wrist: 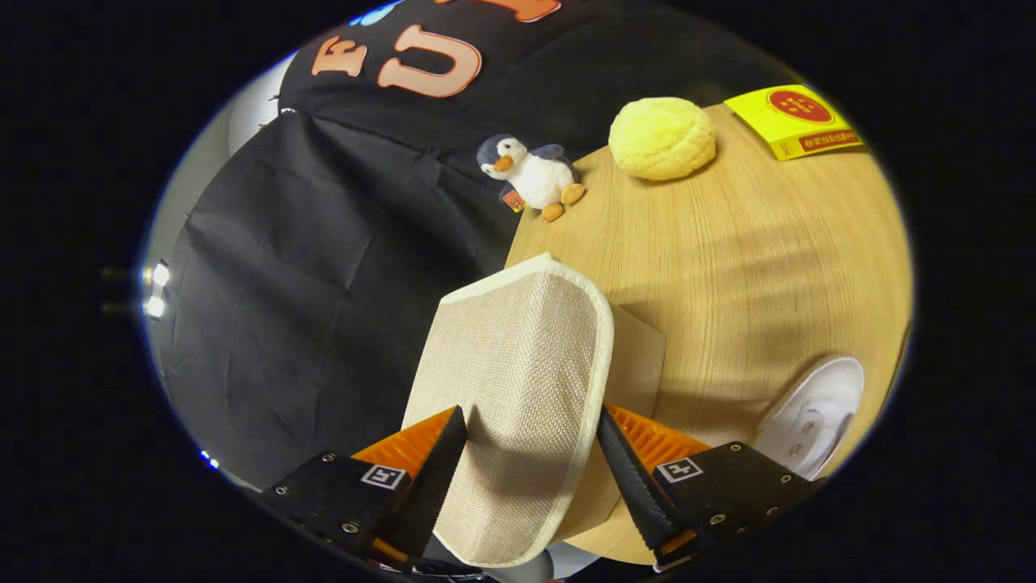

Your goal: Open the storage box then place both shoes into the box .Put the left shoe in first, then the right shoe, with the right side of both shoes facing outward in a uniform manner.

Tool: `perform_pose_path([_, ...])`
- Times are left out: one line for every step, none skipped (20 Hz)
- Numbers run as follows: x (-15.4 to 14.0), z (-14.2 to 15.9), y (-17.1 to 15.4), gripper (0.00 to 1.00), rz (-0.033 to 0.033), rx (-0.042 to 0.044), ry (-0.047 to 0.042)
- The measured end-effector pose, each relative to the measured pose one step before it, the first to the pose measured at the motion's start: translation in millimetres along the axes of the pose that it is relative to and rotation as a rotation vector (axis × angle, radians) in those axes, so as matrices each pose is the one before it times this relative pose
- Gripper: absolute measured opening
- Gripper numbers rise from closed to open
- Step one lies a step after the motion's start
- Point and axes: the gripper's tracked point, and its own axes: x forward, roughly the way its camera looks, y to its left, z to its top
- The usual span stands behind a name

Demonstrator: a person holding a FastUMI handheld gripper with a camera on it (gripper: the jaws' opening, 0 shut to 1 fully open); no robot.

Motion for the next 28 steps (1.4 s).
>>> perform_pose_path([-4.58,-1.6,3.29,0.95,0.00979,0.00466,0.01398])
perform_pose_path([-1.59,1.71,1.57,0.94,0.00128,-0.00795,0.00319])
perform_pose_path([-4.4,0.95,3.67,0.91,0.00777,-0.01097,0.00521])
perform_pose_path([-9.1,-1.49,7.2,0.88,0.00865,-0.00252,0.00549])
perform_pose_path([-7.44,-0.25,8.5,0.83,0.00674,0.0031,0.00873])
perform_pose_path([-7.07,2.3,8.95,0.8,0.01566,0.00193,0.00397])
perform_pose_path([-5.79,2.49,14.19,0.74,0.03072,-0.00196,0.00522])
perform_pose_path([-6.7,2.8,17.2,0.72,0.03126,-0.01283,-0.00299])
perform_pose_path([-0.84,4.64,16.24,0.7,0.02132,-0.02371,-0.01059])
perform_pose_path([0.18,5.33,15.26,0.67,0.01874,-0.03134,-0.01124])
perform_pose_path([-0.04,1.77,16.18,0.66,0.01675,-0.03066,-0.00541])
perform_pose_path([2.17,-0.4,14.18,0.64,0.01802,-0.02559,0.00402])
perform_pose_path([4.13,0.19,12.8,0.63,0.01848,-0.01309,0.01034])
perform_pose_path([3.08,-2.16,13.45,0.62,0.0183,-0.00461,0.01236])
perform_pose_path([6.12,0.34,12.21,0.62,0.01962,-0.00863,0.00963])
perform_pose_path([5.19,-0.81,10.14,0.62,0.01405,-0.01832,0.01095])
perform_pose_path([9.44,2.37,6.24,0.62,0.00232,-0.02131,0.00644])
perform_pose_path([8.21,4.71,6.62,0.62,-0.00302,-0.01273,-0.0079])
perform_pose_path([6.9,6.73,5.67,0.62,0.00262,-0.00675,-0.01504])
perform_pose_path([5.65,4.27,6.44,0.62,0.00059,-0.00024,-0.01141])
perform_pose_path([5.39,4.1,6.81,0.62,0.00293,0.00549,-0.00122])
perform_pose_path([4.6,0.97,11.8,0.62,0.01612,0.00044,0.0036])
perform_pose_path([4.47,2.66,12.02,0.61,0.00958,-0.00794,0.00111])
perform_pose_path([7.69,6.25,9.73,0.58,0.00565,-0.01481,-0.01017])
perform_pose_path([7.29,2.71,4.86,0.54,-0.00833,-0.02264,-0.01209])
perform_pose_path([8.23,1.95,5.44,0.54,-0.00189,-0.01981,0.00194])
perform_pose_path([6.38,-4.63,10.77,0.54,0.0034,-0.00434,0.01075])
perform_pose_path([10.8,-3.06,12.22,0.54,0.0145,0.00934,0.01902])
